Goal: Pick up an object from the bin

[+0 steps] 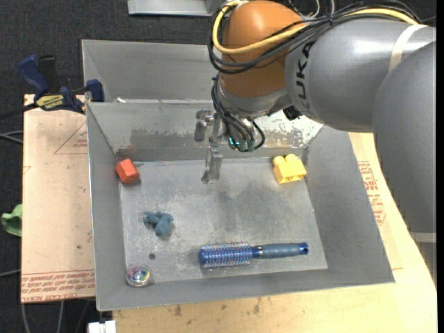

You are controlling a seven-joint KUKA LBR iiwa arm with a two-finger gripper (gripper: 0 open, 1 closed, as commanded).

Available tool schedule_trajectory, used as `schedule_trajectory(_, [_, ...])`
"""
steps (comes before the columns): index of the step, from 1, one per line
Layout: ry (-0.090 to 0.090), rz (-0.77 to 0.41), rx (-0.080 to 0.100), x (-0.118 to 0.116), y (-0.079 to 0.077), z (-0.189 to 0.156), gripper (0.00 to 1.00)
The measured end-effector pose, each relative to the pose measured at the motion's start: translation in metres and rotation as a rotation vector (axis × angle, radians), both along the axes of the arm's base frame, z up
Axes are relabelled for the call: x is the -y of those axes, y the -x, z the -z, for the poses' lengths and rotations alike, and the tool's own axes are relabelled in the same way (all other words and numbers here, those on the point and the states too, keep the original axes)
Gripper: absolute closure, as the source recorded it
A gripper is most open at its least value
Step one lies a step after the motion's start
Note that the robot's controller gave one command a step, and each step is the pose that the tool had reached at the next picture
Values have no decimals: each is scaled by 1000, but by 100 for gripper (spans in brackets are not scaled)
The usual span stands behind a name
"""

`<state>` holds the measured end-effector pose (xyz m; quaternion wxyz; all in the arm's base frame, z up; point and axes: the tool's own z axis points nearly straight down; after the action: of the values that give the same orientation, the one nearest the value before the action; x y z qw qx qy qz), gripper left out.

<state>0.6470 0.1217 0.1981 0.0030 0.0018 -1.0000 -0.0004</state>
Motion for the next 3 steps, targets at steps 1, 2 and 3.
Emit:
schedule_trajectory(1, [-2,-110,-1,-62,44,67,0])
schedule_trajectory(2, [-1,-67,-3,-91,91,132,0])
schedule_trajectory(3, [-1,-61,6,-89,86,128,100])
